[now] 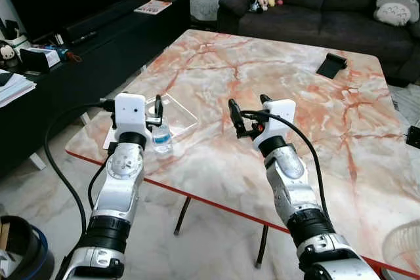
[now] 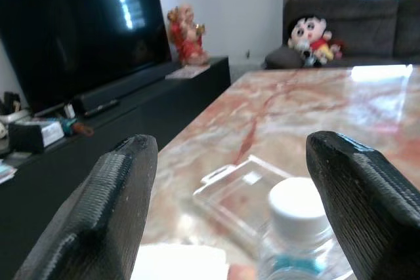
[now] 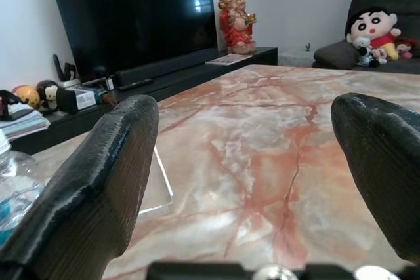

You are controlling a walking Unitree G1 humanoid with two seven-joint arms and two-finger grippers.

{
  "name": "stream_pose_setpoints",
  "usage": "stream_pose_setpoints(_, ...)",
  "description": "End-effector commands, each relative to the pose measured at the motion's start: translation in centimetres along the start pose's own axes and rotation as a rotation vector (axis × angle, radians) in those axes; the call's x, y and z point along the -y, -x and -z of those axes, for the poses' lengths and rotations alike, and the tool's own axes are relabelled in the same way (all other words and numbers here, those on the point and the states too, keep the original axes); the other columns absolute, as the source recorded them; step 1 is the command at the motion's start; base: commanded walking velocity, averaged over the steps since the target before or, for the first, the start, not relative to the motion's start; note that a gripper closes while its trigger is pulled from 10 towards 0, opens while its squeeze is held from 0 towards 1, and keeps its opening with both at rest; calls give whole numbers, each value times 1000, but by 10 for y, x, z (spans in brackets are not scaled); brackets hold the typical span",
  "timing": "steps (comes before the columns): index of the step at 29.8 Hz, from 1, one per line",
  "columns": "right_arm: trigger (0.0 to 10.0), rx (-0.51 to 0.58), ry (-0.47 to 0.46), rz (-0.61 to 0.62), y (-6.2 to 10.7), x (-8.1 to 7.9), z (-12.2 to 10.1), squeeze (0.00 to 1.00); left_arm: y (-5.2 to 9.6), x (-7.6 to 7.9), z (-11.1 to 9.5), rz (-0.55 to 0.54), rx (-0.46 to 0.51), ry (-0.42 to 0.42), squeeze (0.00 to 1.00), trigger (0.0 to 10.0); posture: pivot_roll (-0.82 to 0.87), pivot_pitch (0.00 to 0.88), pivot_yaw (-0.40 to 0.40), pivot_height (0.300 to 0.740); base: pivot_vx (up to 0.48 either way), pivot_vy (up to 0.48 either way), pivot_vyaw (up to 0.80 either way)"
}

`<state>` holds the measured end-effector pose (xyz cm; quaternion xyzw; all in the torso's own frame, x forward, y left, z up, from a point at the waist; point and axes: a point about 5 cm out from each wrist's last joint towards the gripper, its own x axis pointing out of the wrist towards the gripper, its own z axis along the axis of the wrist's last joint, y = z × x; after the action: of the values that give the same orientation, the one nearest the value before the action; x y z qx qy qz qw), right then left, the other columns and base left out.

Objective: Picking trash to rubbish bin

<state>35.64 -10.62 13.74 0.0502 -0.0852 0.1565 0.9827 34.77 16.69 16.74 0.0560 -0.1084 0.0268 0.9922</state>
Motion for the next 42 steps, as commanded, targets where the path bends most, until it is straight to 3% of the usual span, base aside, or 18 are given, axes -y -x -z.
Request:
stream_pose_setpoints(1,10000,3,-1,-4,0,0,-2,0,-7,-3,-4,5,-3,-9,0,10000,27,56,-13,740,0,0,0)
stream_pose_setpoints(16,10000,-8,-4,-2,5,-1,2,0,-18,4,-7,50,2,16,0,10000,23,69,-14,740,0,0,0)
stream_pose_setpoints(24,10000,-9,-10,9,5,0,2,0,-22,17,-8,98,-2,20,0,10000,24,65,-11,740,0,0,0)
stream_pose_setpoints(42,10000,-4,-14,6,4,-2,1,0,-13,29,7,168,-58,40,0,10000,17,54,-8,740,0,0,0)
